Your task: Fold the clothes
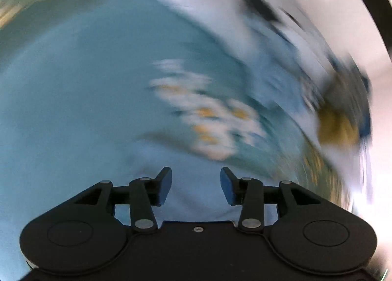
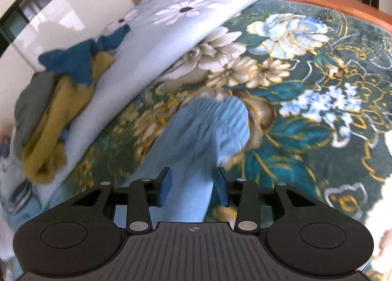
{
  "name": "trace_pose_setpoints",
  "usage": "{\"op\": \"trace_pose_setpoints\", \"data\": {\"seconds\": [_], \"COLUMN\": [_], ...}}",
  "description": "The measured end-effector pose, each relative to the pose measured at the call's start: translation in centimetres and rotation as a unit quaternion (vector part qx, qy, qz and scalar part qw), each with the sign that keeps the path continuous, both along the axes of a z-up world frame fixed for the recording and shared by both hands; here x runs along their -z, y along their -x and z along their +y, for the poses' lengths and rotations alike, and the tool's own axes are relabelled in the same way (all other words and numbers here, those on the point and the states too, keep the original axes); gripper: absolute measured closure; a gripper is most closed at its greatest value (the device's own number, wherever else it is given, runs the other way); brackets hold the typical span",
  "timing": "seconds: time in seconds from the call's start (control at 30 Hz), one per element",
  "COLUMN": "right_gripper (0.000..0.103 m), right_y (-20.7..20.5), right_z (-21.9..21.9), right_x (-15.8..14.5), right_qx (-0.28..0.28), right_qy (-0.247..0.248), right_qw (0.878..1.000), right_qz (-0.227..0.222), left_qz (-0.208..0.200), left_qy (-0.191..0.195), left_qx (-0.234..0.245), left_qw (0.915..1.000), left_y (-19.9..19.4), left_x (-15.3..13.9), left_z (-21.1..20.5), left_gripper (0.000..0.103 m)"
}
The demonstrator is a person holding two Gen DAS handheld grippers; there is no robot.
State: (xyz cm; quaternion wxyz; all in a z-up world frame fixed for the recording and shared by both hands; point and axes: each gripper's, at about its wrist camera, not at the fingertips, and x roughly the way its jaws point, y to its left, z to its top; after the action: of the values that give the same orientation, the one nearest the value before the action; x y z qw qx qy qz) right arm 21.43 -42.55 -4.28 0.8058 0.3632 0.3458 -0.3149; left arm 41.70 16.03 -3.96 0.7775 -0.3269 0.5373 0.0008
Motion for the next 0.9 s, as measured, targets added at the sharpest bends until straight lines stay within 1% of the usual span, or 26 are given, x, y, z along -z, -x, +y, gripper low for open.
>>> {"op": "trace_pose_setpoints", "data": {"seconds": [0.03, 0.07, 0.17, 0.2, 0.27, 0.3, 0.33, 0.37, 0.43, 0.47, 0.5, 0.53, 0.57, 0.63, 0.7, 0.8, 0.83, 0.9], "right_gripper": [0.068, 0.068, 0.067, 0.067, 0.066, 0.066, 0.065, 0.065, 0.065, 0.065, 0.065, 0.065, 0.065, 0.065, 0.065, 0.065, 0.065, 0.065], "right_y": [0.4, 0.9, 1.7, 1.8, 1.5, 1.3, 1.0, 0.6, -0.1, -0.4, -0.7, -0.9, -1.1, -1.4, -1.4, -1.0, -0.8, -0.2], "right_z": [0.7, 1.5, 3.7, 4.5, 6.0, 6.7, 7.4, 8.1, 9.3, 9.9, 10.4, 10.8, 11.2, 12.0, 12.7, 13.6, 13.9, 14.1], "right_x": [-0.3, -0.5, -1.4, -1.7, -2.2, -2.5, -2.7, -3.0, -3.4, -3.5, -3.7, -3.7, -3.8, -3.9, -3.9, -4.1, -4.1, -4.1], "right_qx": [-0.001, -0.002, -0.005, -0.009, -0.02, -0.028, -0.037, -0.047, -0.062, -0.07, -0.074, -0.076, -0.077, -0.079, -0.077, -0.075, -0.075, -0.066], "right_qy": [-0.004, -0.01, -0.019, -0.02, -0.022, -0.023, -0.021, -0.018, -0.005, 0.003, 0.005, 0.003, 0.003, 0.003, 0.001, 0.001, 0.0, -0.008], "right_qw": [1.0, 1.0, 1.0, 1.0, 1.0, 0.999, 0.999, 0.999, 0.998, 0.998, 0.997, 0.997, 0.997, 0.997, 0.997, 0.997, 0.997, 0.998], "right_qz": [0.007, 0.011, 0.01, 0.008, 0.007, 0.006, 0.006, 0.007, 0.009, 0.01, 0.009, 0.009, 0.009, 0.009, 0.006, 0.004, 0.003, 0.001], "left_qz": [0.011, 0.023, 0.034, 0.029, 0.019, 0.015, 0.011, 0.009, 0.008, 0.001, -0.008, -0.016, -0.019, -0.017, -0.018, -0.047, -0.062, -0.082], "left_qy": [0.022, 0.048, 0.086, 0.09, 0.105, 0.114, 0.122, 0.126, 0.115, 0.107, 0.099, 0.091, 0.084, 0.066, 0.059, 0.05, 0.036, 0.018], "left_qx": [-0.041, -0.071, -0.092, -0.097, -0.123, -0.137, -0.152, -0.159, -0.153, -0.143, -0.131, -0.119, -0.108, -0.096, -0.094, -0.098, -0.103, -0.113], "left_qw": [0.9989, 0.996, 0.9914, 0.9908, 0.9866, 0.9838, 0.9807, 0.9793, 0.9814, 0.9838, 0.9863, 0.9885, 0.9904, 0.993, 0.9937, 0.9928, 0.9921, 0.9901], "left_y": [1.6, 3.1, 4.9, 5.2, 5.2, 5.2, 5.2, 4.9, 4.1, 3.7, 3.3, 2.9, 2.6, 2.1, 1.7, 1.1, 1.0, 0.6], "left_x": [0.7, 1.7, 4.2, 4.8, 5.9, 6.4, 7.0, 7.5, 8.2, 8.1, 7.9, 7.7, 7.5, 7.1, 6.5, 4.4, 3.6, 2.8], "left_z": [1.4, 2.3, 2.7, 2.5, 2.4, 2.3, 2.3, 2.0, 1.6, 1.4, 1.3, 1.2, 1.1, 1.4, 2.1, 3.8, 4.6, 6.7], "left_gripper": [0.061, 0.061, 0.061, 0.061, 0.061, 0.06, 0.054, 0.053, 0.053, 0.055, 0.059, 0.083, 0.102, 0.102, 0.102, 0.102, 0.103, 0.103]}}
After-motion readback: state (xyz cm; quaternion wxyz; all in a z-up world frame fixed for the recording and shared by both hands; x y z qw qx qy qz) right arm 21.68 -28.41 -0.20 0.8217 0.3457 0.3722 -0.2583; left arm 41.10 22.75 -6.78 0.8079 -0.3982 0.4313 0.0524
